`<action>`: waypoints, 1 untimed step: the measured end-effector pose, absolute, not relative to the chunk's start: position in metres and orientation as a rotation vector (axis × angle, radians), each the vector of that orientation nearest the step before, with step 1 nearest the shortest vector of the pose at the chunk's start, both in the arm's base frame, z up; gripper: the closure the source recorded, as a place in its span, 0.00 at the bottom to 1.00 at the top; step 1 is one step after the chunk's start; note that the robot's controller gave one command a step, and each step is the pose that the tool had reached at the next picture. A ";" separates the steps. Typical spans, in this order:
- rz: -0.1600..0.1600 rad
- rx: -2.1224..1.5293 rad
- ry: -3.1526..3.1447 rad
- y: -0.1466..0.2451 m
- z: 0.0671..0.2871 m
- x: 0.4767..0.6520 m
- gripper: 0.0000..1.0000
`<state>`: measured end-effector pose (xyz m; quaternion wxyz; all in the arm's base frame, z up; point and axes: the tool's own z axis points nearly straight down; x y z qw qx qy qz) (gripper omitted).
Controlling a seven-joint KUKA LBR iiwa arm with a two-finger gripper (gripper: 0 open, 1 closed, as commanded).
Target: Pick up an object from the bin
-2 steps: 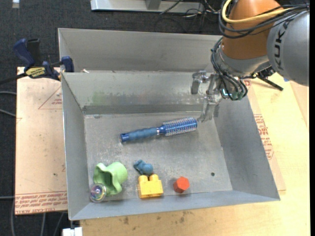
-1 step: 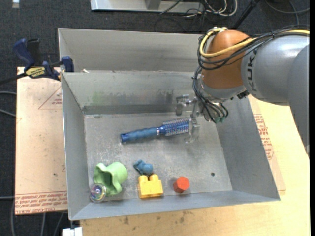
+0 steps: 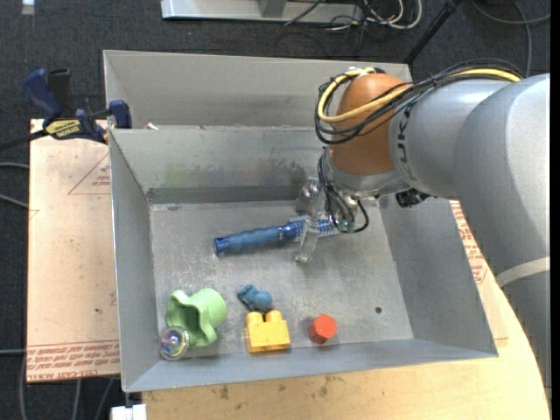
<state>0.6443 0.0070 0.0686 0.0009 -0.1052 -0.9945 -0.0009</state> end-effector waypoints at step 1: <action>0.000 -0.330 -3.124 0.006 0.069 0.645 1.00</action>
Offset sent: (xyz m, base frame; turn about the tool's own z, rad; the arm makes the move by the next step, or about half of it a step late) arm 0.0000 0.0000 0.0000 0.0000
